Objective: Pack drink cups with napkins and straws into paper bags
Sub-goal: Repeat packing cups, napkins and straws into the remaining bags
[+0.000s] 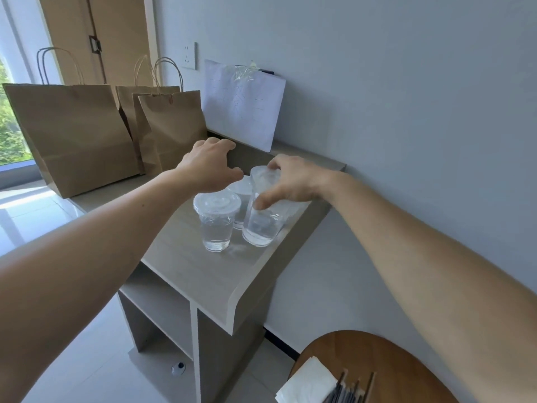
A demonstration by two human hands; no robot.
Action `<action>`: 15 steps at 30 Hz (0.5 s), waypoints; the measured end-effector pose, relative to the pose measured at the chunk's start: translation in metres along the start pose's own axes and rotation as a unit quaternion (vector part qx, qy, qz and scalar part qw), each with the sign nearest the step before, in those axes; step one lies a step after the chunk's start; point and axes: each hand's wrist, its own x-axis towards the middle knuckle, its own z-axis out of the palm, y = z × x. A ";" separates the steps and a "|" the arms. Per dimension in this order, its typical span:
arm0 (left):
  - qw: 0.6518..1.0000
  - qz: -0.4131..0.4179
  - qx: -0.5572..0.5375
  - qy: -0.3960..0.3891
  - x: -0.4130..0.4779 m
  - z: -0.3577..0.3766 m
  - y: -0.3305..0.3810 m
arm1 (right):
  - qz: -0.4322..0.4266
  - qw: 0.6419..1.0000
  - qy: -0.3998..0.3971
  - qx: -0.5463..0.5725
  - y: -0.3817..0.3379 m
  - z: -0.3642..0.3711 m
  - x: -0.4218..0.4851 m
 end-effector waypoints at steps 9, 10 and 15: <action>0.992 0.124 -0.031 -0.015 0.020 0.036 0.098 | 0.054 0.978 0.129 0.154 0.075 -0.067 -0.089; 0.990 0.137 -0.039 -0.019 0.020 0.045 0.112 | 0.072 0.975 0.139 0.157 0.090 -0.070 -0.101; 0.974 0.195 -0.058 -0.098 0.001 0.114 0.188 | 0.184 0.967 0.148 0.100 0.177 -0.047 -0.162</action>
